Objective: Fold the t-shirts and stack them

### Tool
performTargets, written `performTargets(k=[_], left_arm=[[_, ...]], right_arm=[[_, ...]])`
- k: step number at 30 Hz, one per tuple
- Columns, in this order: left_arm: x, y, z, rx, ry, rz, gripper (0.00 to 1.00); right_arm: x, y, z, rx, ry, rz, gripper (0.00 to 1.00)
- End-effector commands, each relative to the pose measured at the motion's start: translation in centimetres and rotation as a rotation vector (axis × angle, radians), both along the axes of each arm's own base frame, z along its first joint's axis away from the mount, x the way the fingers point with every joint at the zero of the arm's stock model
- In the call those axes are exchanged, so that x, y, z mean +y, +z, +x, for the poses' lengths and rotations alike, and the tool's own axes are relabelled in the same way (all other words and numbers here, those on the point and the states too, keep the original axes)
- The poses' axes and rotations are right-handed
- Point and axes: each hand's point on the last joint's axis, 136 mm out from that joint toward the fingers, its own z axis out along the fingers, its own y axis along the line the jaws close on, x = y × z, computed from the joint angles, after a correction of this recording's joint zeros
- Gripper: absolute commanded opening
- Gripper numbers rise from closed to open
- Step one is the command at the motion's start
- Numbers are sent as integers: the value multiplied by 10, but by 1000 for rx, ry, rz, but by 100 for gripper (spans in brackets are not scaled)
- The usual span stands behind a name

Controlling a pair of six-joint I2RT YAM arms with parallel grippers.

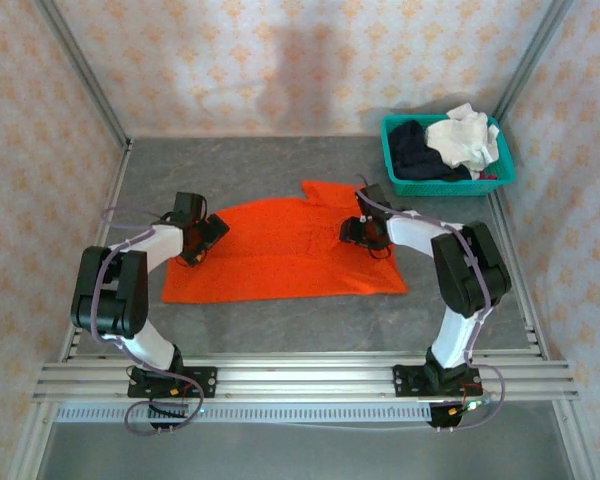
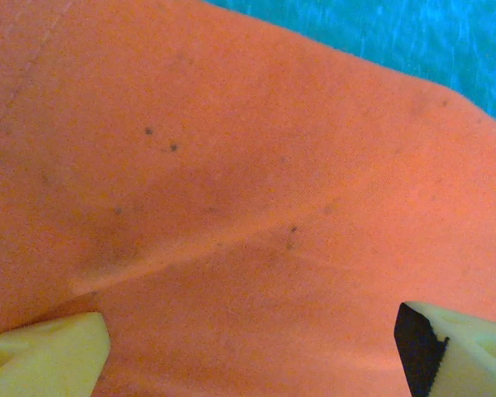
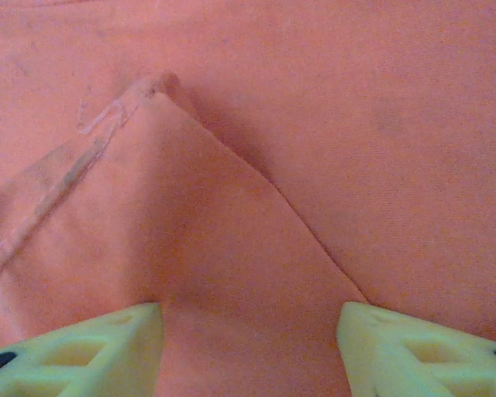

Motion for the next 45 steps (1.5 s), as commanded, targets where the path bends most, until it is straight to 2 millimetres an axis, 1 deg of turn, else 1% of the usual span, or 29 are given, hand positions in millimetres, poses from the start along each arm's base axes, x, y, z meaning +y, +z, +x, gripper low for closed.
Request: performTargets(k=[1,5,6,8,11,13,14,16,19,24,26,27,29,31,35,36,38,39,42,45], left_arm=[[2,1,-19,56,23,4,92],[21,40,0,8,14,139,93],[29,50,5,3,17,184,93],[43,62,14,9,29,271,93],[61,67,27,48,46,343,92],[68,62,35,81,58,354,89],[71,57,38,105,62,353,88],[75,48,41,145,79,348,86],[78,35,42,183,100,335,82],[69,14,39,239,113,272,71],[68,12,38,243,125,261,66],[67,0,36,273,122,254,63],[64,-7,36,287,118,231,55],[60,-8,38,282,113,208,40],[57,4,39,248,103,198,15],[56,15,40,223,100,197,10],[56,27,39,199,97,196,2],[56,33,38,183,98,195,0],[54,49,31,150,97,200,0],[48,58,20,135,84,202,0]], right_arm=[[-9,3,-5,20,15,-39,59],[4,47,26,-110,55,-12,60],[6,56,33,-134,63,-12,61],[15,69,44,-170,88,-12,61],[37,84,54,-206,154,-10,61],[57,91,56,-228,210,-11,62],[66,94,57,-238,233,-13,62],[81,96,58,-247,268,-15,62],[92,95,57,-246,294,-13,62],[91,88,53,-230,295,-24,62],[88,86,52,-225,291,-35,62],[87,86,51,-223,290,-40,62],[85,87,51,-226,285,-47,62],[83,87,50,-226,285,-52,62],[81,89,48,-230,279,-58,62],[80,89,48,-232,278,-61,62],[80,89,48,-234,280,-59,62],[80,89,47,-233,281,-59,62],[82,88,47,-232,283,-46,62],[84,89,47,-235,287,-36,62]])
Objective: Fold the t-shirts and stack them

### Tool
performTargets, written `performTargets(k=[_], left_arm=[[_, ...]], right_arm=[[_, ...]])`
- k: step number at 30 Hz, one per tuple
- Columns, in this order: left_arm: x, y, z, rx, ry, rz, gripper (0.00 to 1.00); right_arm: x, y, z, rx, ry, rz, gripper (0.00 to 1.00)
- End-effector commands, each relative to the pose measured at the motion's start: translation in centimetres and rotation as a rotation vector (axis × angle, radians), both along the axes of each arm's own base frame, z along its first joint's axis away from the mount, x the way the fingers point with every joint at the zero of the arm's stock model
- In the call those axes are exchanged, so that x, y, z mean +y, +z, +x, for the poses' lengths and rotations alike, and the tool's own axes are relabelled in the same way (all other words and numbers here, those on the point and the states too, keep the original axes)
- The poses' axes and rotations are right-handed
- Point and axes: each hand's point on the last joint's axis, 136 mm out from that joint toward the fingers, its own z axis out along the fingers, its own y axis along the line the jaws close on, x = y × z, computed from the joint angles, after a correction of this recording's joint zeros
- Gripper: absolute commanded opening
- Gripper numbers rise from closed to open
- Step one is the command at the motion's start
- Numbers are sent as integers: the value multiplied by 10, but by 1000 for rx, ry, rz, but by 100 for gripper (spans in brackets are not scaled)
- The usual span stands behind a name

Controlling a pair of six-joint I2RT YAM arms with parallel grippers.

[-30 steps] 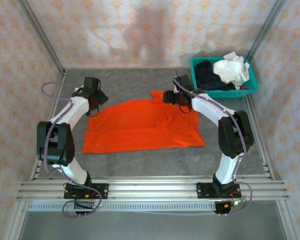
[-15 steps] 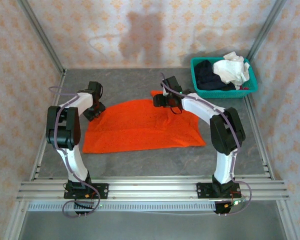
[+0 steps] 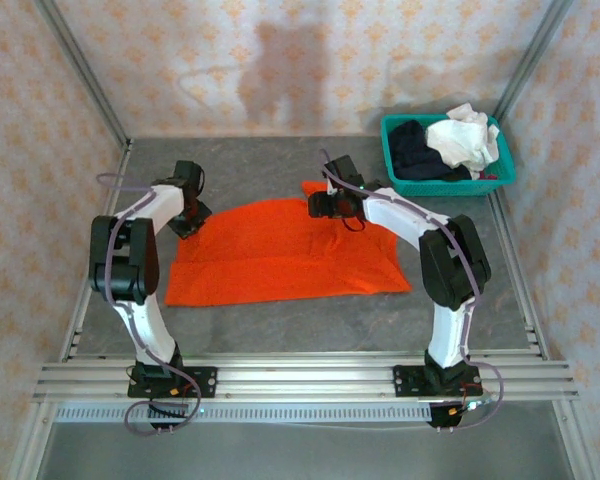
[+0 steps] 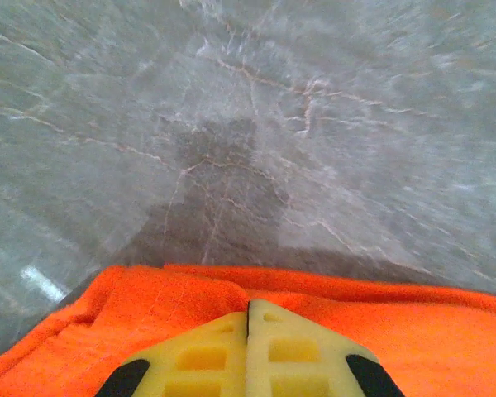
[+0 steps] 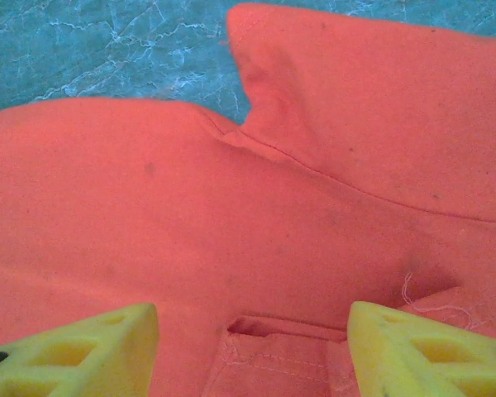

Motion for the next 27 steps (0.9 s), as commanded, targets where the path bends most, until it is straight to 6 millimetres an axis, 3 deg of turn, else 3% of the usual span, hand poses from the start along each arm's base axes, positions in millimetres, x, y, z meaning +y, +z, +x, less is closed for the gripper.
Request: performTargets(k=[1,7,12,16,17,19,21,24,27], left_arm=[[-7,12,-20,2,-14,13,0],[-24,4,-58,33,-39,-3,0],[-35,-19,-100,104,-48,-27,2],[-37,-42,-129,154,-37,-49,10],[-38,-48,-134,162,-36,-60,14],[-41,-54,-139,167,-37,-78,31],[-42,-50,-136,139,-39,-86,46],[-36,-27,-128,62,-33,-55,67],[-23,4,-115,-8,-18,21,76]], right_arm=[[-3,12,-1,-29,2,3,62],[-2,10,0,-26,5,3,62],[-1,6,0,-17,8,6,62],[7,9,1,-17,27,31,62],[10,10,1,-20,35,35,62],[18,13,2,-28,55,37,63],[27,13,3,-28,78,36,63],[43,13,3,-26,112,43,63],[58,12,1,-23,141,53,64]])
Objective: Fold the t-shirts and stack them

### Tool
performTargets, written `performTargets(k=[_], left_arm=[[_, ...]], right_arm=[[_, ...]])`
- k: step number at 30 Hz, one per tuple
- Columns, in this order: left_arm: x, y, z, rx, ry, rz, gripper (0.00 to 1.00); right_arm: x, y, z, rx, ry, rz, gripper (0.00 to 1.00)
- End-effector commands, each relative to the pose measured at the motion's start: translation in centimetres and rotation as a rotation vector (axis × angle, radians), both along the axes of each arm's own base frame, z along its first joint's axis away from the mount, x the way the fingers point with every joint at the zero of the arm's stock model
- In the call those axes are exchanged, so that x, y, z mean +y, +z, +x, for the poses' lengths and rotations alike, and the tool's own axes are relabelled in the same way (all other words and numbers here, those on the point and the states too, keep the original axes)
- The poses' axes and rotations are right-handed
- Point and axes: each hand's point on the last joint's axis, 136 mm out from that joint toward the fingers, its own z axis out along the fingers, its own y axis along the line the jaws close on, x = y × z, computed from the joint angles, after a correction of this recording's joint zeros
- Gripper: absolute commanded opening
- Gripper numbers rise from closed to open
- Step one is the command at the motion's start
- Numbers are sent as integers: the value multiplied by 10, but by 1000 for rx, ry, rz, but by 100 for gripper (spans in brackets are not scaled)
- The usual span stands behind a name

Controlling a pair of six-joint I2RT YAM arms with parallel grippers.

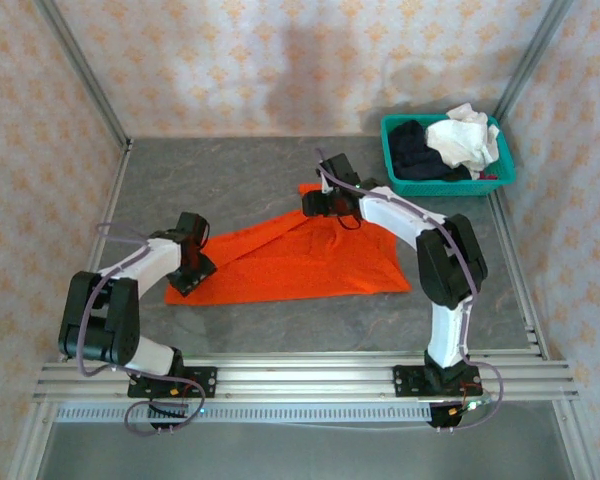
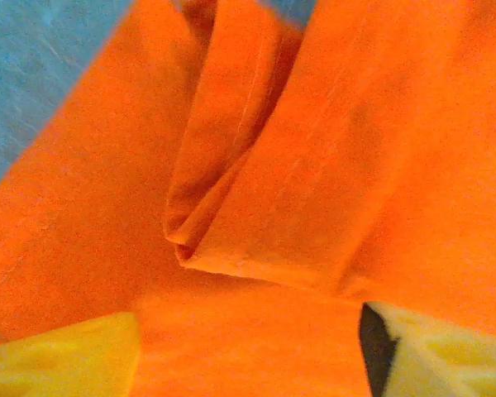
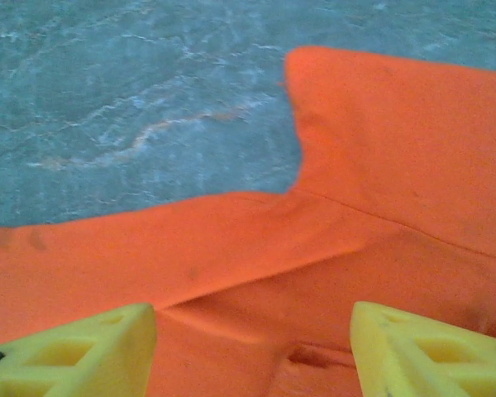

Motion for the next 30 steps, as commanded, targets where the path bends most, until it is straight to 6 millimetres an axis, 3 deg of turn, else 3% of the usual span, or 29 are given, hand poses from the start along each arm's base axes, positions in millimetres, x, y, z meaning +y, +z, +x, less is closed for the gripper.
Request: performTargets(k=[1,4,8,13,19,24,30], left_arm=[[18,43,23,-108,19,109,77],[32,60,40,-113,23,191,77],[47,61,62,-97,61,214,75],[59,44,83,-55,115,201,71],[61,12,90,0,176,140,65],[56,-7,94,21,187,84,54],[58,-12,95,37,191,84,32]], right_arm=[[21,0,-4,-1,59,7,64],[28,-2,-6,7,70,12,64],[28,-4,-10,11,71,10,64],[23,-4,-14,12,64,2,64],[17,-8,-17,16,52,-17,64],[15,-10,-19,20,51,-24,64],[16,-10,-18,21,53,-23,64]])
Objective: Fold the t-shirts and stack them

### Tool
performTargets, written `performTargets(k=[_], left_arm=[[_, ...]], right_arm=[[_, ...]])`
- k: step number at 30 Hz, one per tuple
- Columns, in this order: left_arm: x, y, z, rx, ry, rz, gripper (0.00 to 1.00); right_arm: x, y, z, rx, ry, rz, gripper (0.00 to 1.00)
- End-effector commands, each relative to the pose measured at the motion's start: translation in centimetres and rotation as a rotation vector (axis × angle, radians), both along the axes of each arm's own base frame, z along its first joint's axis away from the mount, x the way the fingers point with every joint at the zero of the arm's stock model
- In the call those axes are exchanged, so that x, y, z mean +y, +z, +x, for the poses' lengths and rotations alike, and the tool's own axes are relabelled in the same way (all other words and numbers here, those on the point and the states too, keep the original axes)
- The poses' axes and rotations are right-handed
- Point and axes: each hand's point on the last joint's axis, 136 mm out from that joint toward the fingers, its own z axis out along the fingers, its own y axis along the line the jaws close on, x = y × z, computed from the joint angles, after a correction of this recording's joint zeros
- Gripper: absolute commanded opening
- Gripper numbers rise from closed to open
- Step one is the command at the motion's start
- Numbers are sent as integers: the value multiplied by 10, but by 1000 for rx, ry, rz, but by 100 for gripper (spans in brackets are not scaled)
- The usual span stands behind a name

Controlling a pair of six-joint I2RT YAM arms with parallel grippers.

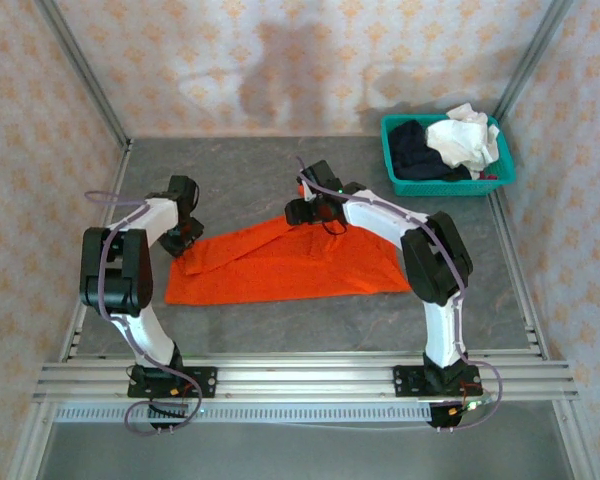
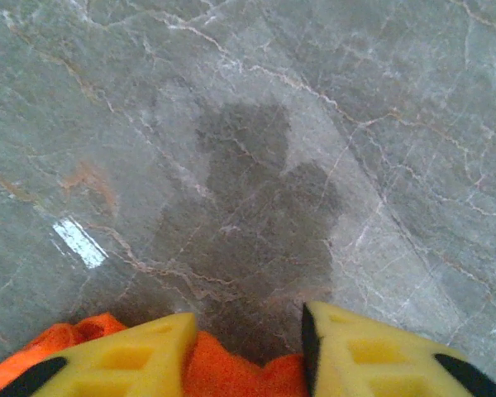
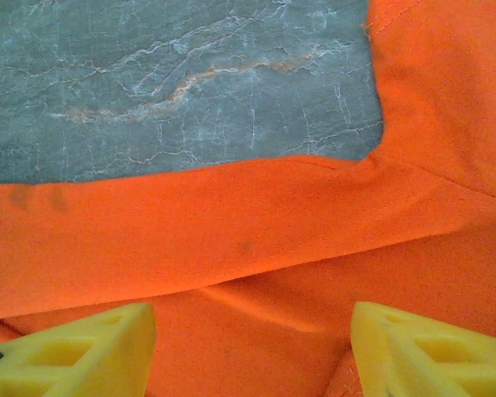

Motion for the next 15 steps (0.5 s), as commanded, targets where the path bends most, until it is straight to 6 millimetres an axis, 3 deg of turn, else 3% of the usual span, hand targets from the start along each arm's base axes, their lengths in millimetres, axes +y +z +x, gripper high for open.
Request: performTargets(k=[1,9,15], left_arm=[[6,6,8,-23,21,6,29],[8,19,11,-44,-4,19,4],[12,30,16,-73,-33,48,0]], right_arm=[[-5,10,0,-24,-8,-12,64],[-9,10,7,-36,-48,-20,64],[-40,22,45,-75,-225,-13,63]])
